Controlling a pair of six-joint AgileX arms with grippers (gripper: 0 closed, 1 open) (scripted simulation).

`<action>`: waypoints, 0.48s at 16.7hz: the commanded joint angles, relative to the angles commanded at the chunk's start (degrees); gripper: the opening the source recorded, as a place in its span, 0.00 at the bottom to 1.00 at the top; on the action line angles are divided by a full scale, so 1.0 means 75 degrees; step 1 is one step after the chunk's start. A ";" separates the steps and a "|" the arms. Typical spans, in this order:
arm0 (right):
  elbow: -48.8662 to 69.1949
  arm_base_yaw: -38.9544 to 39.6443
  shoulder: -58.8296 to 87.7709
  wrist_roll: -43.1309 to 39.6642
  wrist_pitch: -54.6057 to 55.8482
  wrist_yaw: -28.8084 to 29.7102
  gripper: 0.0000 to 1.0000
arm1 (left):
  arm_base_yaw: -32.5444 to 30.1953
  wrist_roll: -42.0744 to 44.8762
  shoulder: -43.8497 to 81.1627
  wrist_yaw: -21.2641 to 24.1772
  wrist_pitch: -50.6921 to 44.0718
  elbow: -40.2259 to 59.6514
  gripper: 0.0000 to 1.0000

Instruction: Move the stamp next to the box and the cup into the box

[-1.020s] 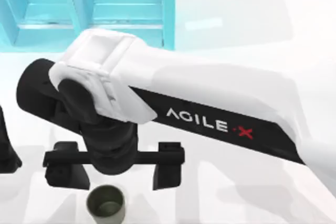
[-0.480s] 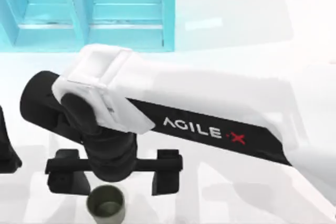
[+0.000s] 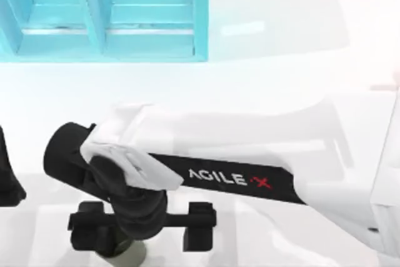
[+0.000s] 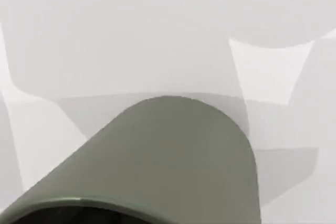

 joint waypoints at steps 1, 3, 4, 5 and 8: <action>0.0000 0.0000 0.0000 0.0000 0.0000 0.0000 1.00 | 0.0000 0.0000 0.0000 0.0000 0.0000 0.0000 1.00; 0.0000 0.0000 0.0000 0.0000 0.0000 0.0000 0.92 | 0.0000 0.0000 0.0000 0.0000 0.0000 0.0000 1.00; 0.0000 0.0000 0.0000 0.0000 0.0000 0.0000 0.85 | 0.0000 0.0000 0.0000 0.0000 0.0000 0.0000 1.00; 0.0000 0.0000 0.0000 0.0000 0.0000 0.0000 0.77 | 0.0000 0.0000 0.0000 0.0000 0.0000 0.0000 1.00; 0.0000 0.0000 0.0000 0.0000 0.0000 0.0000 0.55 | 0.0000 0.0000 0.0000 0.0000 0.0000 0.0000 1.00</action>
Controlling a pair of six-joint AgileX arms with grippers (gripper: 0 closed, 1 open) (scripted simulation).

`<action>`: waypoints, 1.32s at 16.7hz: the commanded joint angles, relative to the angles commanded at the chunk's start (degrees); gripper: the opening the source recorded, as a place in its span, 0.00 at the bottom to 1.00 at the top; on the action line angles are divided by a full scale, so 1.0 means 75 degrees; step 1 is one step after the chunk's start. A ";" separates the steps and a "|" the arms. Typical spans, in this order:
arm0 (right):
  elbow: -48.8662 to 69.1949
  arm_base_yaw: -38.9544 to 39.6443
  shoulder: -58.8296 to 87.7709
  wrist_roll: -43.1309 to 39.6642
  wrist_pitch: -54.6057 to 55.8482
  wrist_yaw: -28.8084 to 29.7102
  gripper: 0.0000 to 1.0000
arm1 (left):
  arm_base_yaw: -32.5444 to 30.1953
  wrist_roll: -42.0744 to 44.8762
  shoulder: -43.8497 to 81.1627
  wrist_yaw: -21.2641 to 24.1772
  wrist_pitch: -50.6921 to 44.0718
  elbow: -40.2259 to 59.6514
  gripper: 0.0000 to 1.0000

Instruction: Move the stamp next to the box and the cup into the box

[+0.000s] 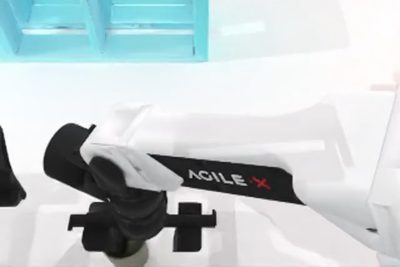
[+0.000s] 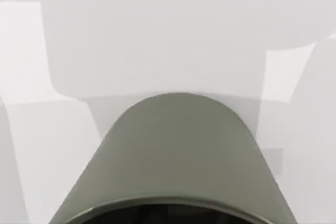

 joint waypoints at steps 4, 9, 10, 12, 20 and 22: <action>0.0000 0.0000 0.0000 0.0000 0.0000 0.0000 0.25 | 0.0000 0.0000 0.0000 0.0000 0.0000 0.0000 1.00; 0.0000 0.0000 0.0000 0.0000 0.0000 0.0000 0.00 | 0.0000 0.0000 0.0000 0.0000 0.0000 0.0000 1.00; 0.0000 0.0000 0.0000 0.0000 0.0000 0.0000 0.00 | 0.0000 0.0000 0.0000 0.0000 0.0000 0.0000 1.00; 0.0000 0.0000 0.0000 0.0000 0.0000 0.0000 0.00 | 0.0000 0.0000 0.0000 0.0000 0.0000 0.0000 1.00; -0.0362 -0.0182 -0.0574 -0.0210 -0.0259 -0.0005 0.00 | 0.0000 0.0000 0.0000 0.0000 0.0000 0.0000 1.00; -0.0730 -0.0378 -0.1291 -0.0394 -0.0532 -0.0007 0.00 | 0.0000 0.0000 0.0000 0.0000 0.0000 0.0000 1.00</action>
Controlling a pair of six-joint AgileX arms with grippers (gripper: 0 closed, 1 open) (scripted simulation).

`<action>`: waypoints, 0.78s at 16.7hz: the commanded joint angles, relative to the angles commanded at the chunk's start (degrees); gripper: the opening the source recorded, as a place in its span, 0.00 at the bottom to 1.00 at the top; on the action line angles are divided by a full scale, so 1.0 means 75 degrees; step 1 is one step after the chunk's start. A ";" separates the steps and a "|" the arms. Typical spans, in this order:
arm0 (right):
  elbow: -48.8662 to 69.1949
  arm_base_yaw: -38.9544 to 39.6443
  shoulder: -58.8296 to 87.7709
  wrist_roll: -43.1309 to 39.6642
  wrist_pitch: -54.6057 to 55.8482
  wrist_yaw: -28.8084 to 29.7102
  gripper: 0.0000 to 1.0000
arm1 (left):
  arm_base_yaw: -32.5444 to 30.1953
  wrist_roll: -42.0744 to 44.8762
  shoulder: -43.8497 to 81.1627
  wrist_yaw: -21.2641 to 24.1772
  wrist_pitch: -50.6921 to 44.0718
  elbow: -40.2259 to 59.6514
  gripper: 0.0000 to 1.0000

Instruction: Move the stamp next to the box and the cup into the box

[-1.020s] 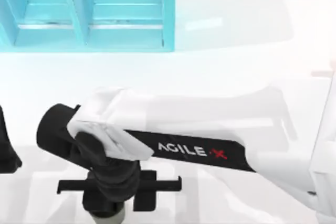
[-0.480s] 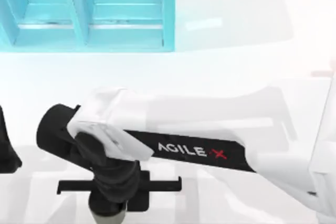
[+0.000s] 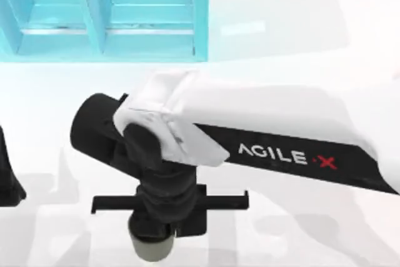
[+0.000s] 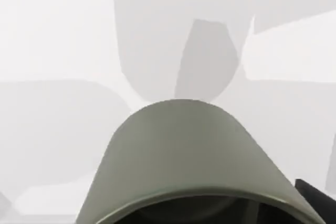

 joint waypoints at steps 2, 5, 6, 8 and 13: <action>-0.0416 -0.0209 -0.0822 -0.0207 -0.0339 -0.0006 0.00 | 0.0000 0.0000 0.0000 0.0000 0.0000 0.0000 1.00; -0.0927 -0.0466 -0.1713 -0.0475 -0.0769 -0.0016 0.00 | 0.0000 0.0000 0.0000 0.0000 0.0000 0.0000 1.00; -0.1016 -0.0513 -0.1850 -0.0522 -0.0845 -0.0018 0.00 | 0.0000 0.0000 0.0000 0.0000 0.0000 0.0000 1.00; -0.1052 -0.0532 -0.1905 -0.0539 -0.0877 -0.0019 0.00 | 0.0000 0.0000 0.0000 0.0000 0.0000 0.0000 1.00; -0.1063 -0.0730 -0.1903 -0.0771 -0.0865 -0.0020 0.00 | 0.0000 0.0000 0.0000 0.0000 0.0000 0.0000 1.00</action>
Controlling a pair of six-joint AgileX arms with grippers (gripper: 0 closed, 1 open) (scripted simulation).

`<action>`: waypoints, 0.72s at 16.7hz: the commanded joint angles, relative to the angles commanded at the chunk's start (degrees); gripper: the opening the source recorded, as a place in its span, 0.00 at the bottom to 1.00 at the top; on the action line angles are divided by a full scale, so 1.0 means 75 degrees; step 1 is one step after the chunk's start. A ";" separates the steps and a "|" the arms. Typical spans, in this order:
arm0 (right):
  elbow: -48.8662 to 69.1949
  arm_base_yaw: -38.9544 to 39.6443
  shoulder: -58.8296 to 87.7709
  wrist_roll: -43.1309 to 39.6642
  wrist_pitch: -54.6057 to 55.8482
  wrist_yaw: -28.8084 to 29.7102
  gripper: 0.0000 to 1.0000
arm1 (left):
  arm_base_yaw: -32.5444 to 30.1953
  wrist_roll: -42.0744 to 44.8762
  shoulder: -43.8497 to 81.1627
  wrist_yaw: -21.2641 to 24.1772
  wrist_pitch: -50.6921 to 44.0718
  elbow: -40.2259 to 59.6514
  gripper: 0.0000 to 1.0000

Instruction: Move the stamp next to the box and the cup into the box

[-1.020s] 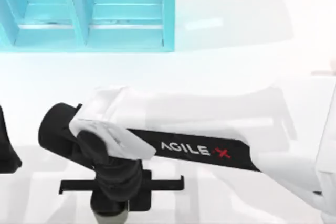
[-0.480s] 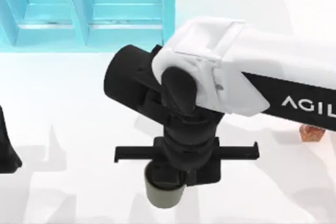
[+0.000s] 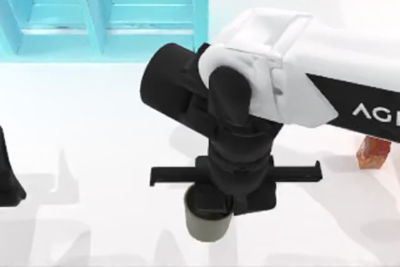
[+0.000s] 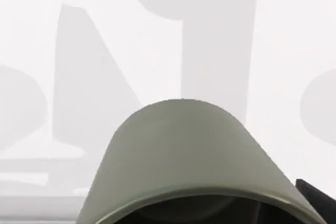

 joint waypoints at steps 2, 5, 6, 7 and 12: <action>-0.0107 -0.0542 -0.0075 -0.0542 0.0019 -0.0013 0.00 | 0.0000 0.0000 0.0000 0.0000 0.0000 0.0000 1.00; -0.0373 -0.1886 -0.0288 -0.1872 0.0078 -0.0036 0.00 | 0.0000 0.0000 0.0000 0.0000 0.0000 0.0000 1.00; -0.0489 -0.2460 -0.0389 -0.2447 0.0105 -0.0040 0.00 | 0.0000 0.0000 0.0000 0.0000 0.0000 0.0000 1.00; -0.0619 -0.3090 -0.0504 -0.3080 0.0136 -0.0041 0.00 | 0.0000 0.0000 0.0000 0.0000 0.0000 0.0000 1.00; -0.1442 -0.6811 -0.1256 -0.6817 0.0364 0.0022 0.00 | 0.0000 0.0000 0.0000 0.0000 0.0000 0.0000 1.00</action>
